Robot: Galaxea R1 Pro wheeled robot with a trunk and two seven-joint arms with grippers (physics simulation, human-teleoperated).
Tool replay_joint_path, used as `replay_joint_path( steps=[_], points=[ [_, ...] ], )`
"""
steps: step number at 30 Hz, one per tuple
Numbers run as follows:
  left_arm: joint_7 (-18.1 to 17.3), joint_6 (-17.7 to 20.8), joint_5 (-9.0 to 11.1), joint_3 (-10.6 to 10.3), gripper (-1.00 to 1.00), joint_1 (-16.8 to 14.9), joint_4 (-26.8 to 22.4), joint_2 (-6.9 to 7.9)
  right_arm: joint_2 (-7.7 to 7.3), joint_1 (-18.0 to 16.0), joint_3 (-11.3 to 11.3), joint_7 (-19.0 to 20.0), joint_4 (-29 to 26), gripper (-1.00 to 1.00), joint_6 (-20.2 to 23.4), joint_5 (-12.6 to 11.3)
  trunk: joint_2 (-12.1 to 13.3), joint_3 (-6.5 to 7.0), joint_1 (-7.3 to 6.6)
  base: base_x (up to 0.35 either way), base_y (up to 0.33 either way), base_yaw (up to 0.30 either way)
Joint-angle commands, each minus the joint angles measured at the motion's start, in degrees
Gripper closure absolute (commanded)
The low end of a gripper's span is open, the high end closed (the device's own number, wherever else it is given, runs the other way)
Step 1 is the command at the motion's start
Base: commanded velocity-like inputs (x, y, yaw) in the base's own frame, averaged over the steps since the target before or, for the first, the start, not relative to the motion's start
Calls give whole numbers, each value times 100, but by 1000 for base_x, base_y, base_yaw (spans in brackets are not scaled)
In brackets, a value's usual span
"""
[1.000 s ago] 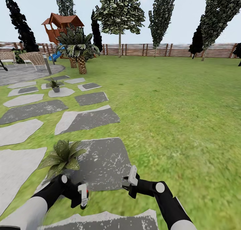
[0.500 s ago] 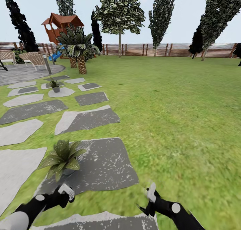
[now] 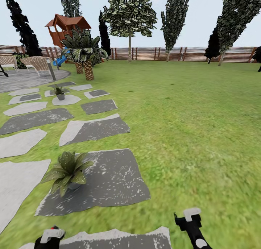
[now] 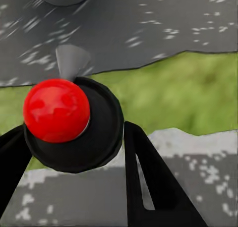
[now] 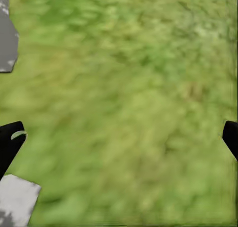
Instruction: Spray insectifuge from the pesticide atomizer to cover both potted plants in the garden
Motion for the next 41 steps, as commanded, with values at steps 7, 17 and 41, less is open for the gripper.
replay_joint_path(
  steps=[7, 17, 41],
  points=[
    [381, -28, -10, 41, 100, 5, 2, -110, -139, 20, -264, -128, 123, -100, -31, -984, -2, -5, -1, 0, 0, 0],
    [385, -27, -19, 43, 100, 6, 8, -128, -81, 20, -265, -125, 992, -100, -10, -1000, -2, -5, -1, 0, 0, 0],
    [387, -36, -21, 43, 100, 6, 0, -111, -31, 284, -266, -116, 1121, -100, 13, -998, -2, -5, -1, 0, 0, 0]
  ],
)
